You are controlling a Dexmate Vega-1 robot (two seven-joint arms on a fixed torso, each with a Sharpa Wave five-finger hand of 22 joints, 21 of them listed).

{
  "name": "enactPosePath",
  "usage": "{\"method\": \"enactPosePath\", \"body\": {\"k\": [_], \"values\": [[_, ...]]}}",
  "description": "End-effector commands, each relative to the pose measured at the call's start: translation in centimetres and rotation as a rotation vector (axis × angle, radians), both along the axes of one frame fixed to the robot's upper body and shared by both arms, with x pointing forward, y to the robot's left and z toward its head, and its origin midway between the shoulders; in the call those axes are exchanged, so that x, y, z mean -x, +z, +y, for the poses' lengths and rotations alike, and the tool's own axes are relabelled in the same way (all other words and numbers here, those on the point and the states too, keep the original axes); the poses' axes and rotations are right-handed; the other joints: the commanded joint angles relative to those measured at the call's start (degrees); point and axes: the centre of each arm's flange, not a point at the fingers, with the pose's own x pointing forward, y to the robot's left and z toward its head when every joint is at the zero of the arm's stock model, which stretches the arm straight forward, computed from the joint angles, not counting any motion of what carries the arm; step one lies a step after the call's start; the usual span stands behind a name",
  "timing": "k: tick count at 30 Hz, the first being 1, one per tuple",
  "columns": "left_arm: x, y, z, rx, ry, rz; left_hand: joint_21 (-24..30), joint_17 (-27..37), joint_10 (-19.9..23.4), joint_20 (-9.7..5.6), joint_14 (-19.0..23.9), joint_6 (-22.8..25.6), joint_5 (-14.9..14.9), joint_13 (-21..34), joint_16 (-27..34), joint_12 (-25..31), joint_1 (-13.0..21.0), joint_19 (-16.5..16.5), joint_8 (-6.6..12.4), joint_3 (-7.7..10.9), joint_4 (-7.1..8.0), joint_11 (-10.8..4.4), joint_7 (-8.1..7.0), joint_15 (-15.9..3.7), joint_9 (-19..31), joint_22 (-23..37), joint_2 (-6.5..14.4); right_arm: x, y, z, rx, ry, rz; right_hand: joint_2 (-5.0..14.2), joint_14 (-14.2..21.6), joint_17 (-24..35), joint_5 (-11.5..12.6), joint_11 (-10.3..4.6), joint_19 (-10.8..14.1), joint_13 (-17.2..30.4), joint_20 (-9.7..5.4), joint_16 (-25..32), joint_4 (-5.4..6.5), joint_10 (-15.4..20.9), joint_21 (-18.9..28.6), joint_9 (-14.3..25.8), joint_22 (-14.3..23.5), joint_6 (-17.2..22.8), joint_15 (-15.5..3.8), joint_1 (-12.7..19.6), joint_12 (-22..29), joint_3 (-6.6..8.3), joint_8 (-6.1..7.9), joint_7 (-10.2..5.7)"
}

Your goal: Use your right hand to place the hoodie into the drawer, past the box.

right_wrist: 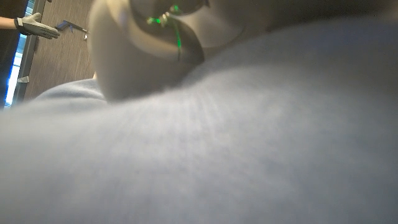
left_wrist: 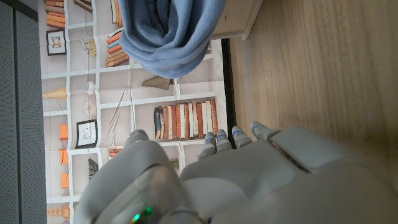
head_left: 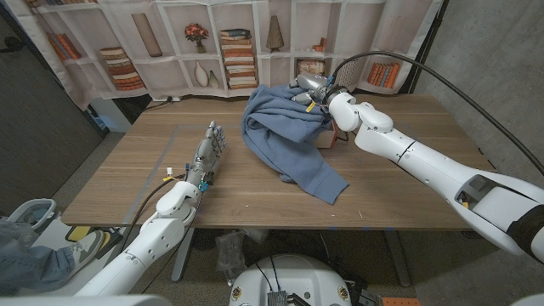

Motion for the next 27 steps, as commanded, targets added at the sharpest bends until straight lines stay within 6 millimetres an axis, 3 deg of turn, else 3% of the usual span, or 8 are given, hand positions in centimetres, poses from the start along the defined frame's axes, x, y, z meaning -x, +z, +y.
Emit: {"method": "enactPosePath", "body": {"k": [1,9,14,17,21,27], "values": [[0.3,-0.2,0.2,0.000,0.008,0.007,0.30,0.29,-0.33,-1.31,-0.52,0.10,-0.36,0.21,0.37,0.25,0.11,-0.50,0.04,-0.22,0.08,-0.19,-0.05,-0.01,0.24,0.21,0.45,-0.2,-0.4,0.6,0.038,0.008,0.022,0.46,-1.48,-0.53,-0.31,0.46,-1.29,0.06,-9.20,-1.17,0.92,-2.01,-0.56,-0.17,-1.10,-2.46,-3.60,-1.62,-1.33,-1.74,-1.11,-0.18],[0.1,0.0,0.4,-0.003,0.005,0.007,0.32,0.29,-0.38,-1.28,-0.54,0.20,-0.37,0.21,0.37,0.23,0.14,-0.47,0.07,-0.31,0.08,-0.04,0.01,-0.02,0.24,0.21,0.49,-0.3,-0.6,0.8,0.046,-0.015,0.013,-1.85,-8.96,-3.85,-0.36,1.43,-5.64,0.59,-8.24,-6.21,2.77,-6.80,-5.46,-0.68,-6.82,-7.97,-3.90,-8.74,-3.47,-3.71,-2.48,-0.10],[-0.3,0.2,0.5,-0.006,-0.002,0.007,0.31,0.30,-0.36,-1.24,-0.54,0.19,-0.38,0.21,0.37,0.24,0.16,-0.51,0.07,-0.34,0.08,-0.15,0.00,-0.01,0.24,0.21,0.51,-0.1,-0.7,0.8,0.064,-0.050,-0.026,-2.28,-13.44,-6.34,-0.04,1.02,-9.75,0.72,-4.81,-9.78,3.30,-10.19,-8.09,-0.88,-9.67,-10.25,-2.46,-11.31,-3.94,-4.36,-2.60,-0.95],[-0.5,0.2,0.5,-0.006,-0.006,0.008,0.32,0.30,-0.36,-1.25,-0.57,0.22,-0.38,0.21,0.36,0.25,0.16,-0.48,0.08,-0.36,0.08,-0.08,-0.03,0.00,0.24,0.21,0.52,0.3,-0.8,0.8,0.080,-0.075,-0.062,-2.52,-15.16,-7.25,0.11,0.94,-13.45,0.71,-2.36,-11.03,3.35,-11.74,-9.57,-1.09,-10.38,-11.13,-1.57,-12.25,-4.01,-4.67,-2.55,-1.07],[-0.7,0.3,0.5,-0.008,-0.010,0.006,0.31,0.30,-0.33,-1.23,-0.57,0.19,-0.39,0.21,0.36,0.26,0.18,-0.51,0.07,-0.39,0.08,-0.14,-0.01,-0.03,0.24,0.21,0.54,0.7,-0.8,0.9,0.096,-0.097,-0.090,-2.57,-16.45,-7.58,0.26,0.81,-15.37,0.68,-0.97,-11.62,3.41,-12.99,-10.33,-1.28,-10.65,-11.82,-0.97,-12.92,-4.09,-4.86,-2.57,-1.35],[-1.1,0.5,0.4,-0.007,-0.017,0.001,0.31,0.30,-0.36,-1.15,-0.55,0.18,-0.40,0.21,0.37,0.25,0.20,-0.53,0.06,-0.45,0.09,-0.07,-0.03,-0.04,0.25,0.21,0.57,1.4,-0.5,0.7,0.104,-0.111,-0.095,-3.26,-17.49,-8.16,0.27,1.09,-16.21,0.66,0.01,-12.16,3.81,-14.38,-10.80,-1.48,-10.85,-13.36,-0.51,-14.45,-4.19,-5.59,-2.84,-1.31]]}}
